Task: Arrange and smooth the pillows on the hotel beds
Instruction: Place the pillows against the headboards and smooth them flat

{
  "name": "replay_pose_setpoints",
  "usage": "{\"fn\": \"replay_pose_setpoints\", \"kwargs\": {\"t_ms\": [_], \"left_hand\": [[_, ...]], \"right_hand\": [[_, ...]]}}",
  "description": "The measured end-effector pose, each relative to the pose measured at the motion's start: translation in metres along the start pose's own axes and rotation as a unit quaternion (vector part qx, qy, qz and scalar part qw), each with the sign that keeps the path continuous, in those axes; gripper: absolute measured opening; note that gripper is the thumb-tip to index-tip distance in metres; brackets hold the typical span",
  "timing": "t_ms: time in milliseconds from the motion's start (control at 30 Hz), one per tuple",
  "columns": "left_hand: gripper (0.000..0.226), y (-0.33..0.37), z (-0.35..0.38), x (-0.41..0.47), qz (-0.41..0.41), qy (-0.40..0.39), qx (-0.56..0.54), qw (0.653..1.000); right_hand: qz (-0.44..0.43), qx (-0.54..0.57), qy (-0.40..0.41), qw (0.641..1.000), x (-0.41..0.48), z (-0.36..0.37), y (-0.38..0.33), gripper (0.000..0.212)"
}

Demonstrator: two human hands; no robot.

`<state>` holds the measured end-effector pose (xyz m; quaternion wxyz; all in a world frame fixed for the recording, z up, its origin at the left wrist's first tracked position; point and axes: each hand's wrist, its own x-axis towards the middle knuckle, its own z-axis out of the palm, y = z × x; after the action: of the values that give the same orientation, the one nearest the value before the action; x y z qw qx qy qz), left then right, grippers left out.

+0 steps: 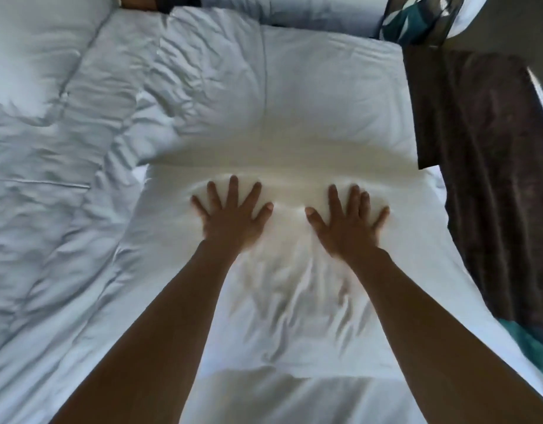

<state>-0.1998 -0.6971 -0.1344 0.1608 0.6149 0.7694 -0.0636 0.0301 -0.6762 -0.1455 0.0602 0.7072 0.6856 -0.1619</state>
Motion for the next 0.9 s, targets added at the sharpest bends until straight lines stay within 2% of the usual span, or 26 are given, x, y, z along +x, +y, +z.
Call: {"fn": "replay_pose_setpoints", "kwargs": {"t_ms": [100, 167, 300, 433, 533, 600, 700, 833, 900], "left_hand": [[0.069, 0.003, -0.008, 0.066, -0.005, -0.052, 0.018, 0.998], [0.073, -0.002, 0.0, 0.095, -0.012, -0.047, 0.027, 0.998], [0.075, -0.013, 0.032, 0.14, -0.021, -0.025, 0.034, 0.999], [0.079, -0.016, 0.05, 0.145, -0.018, 0.012, 0.036, 0.999], [0.083, -0.022, 0.055, 0.115, 0.018, 0.033, 0.092, 0.995], [0.081, -0.024, 0.051, 0.085, 0.024, 0.051, 0.081, 0.995], [0.071, -0.018, 0.032, 0.033, 0.014, 0.085, 0.031, 0.996], [0.057, -0.018, -0.004, -0.056, 0.05, 0.172, 0.052, 0.982], [0.052, -0.019, -0.031, -0.105, 0.069, 0.185, 0.062, 0.978]], "right_hand": [[0.022, -0.034, -0.088, 0.995, 0.07, -0.019, 0.014, 0.092], [0.039, -0.044, -0.109, 0.992, 0.105, -0.022, 0.028, 0.09], [0.055, -0.079, -0.107, 0.99, 0.158, 0.002, 0.049, 0.088], [0.041, -0.11, -0.057, 0.991, 0.162, 0.032, 0.052, 0.097], [0.046, -0.106, -0.042, 0.992, 0.137, 0.037, 0.051, 0.1], [0.044, -0.086, -0.045, 0.994, 0.106, 0.034, 0.051, 0.098], [0.03, -0.059, -0.027, 0.997, 0.049, 0.018, 0.048, 0.095], [0.017, -0.053, -0.007, 0.998, -0.039, -0.016, 0.048, 0.099], [0.014, -0.053, 0.018, 0.998, -0.088, -0.04, 0.047, 0.095]]}}
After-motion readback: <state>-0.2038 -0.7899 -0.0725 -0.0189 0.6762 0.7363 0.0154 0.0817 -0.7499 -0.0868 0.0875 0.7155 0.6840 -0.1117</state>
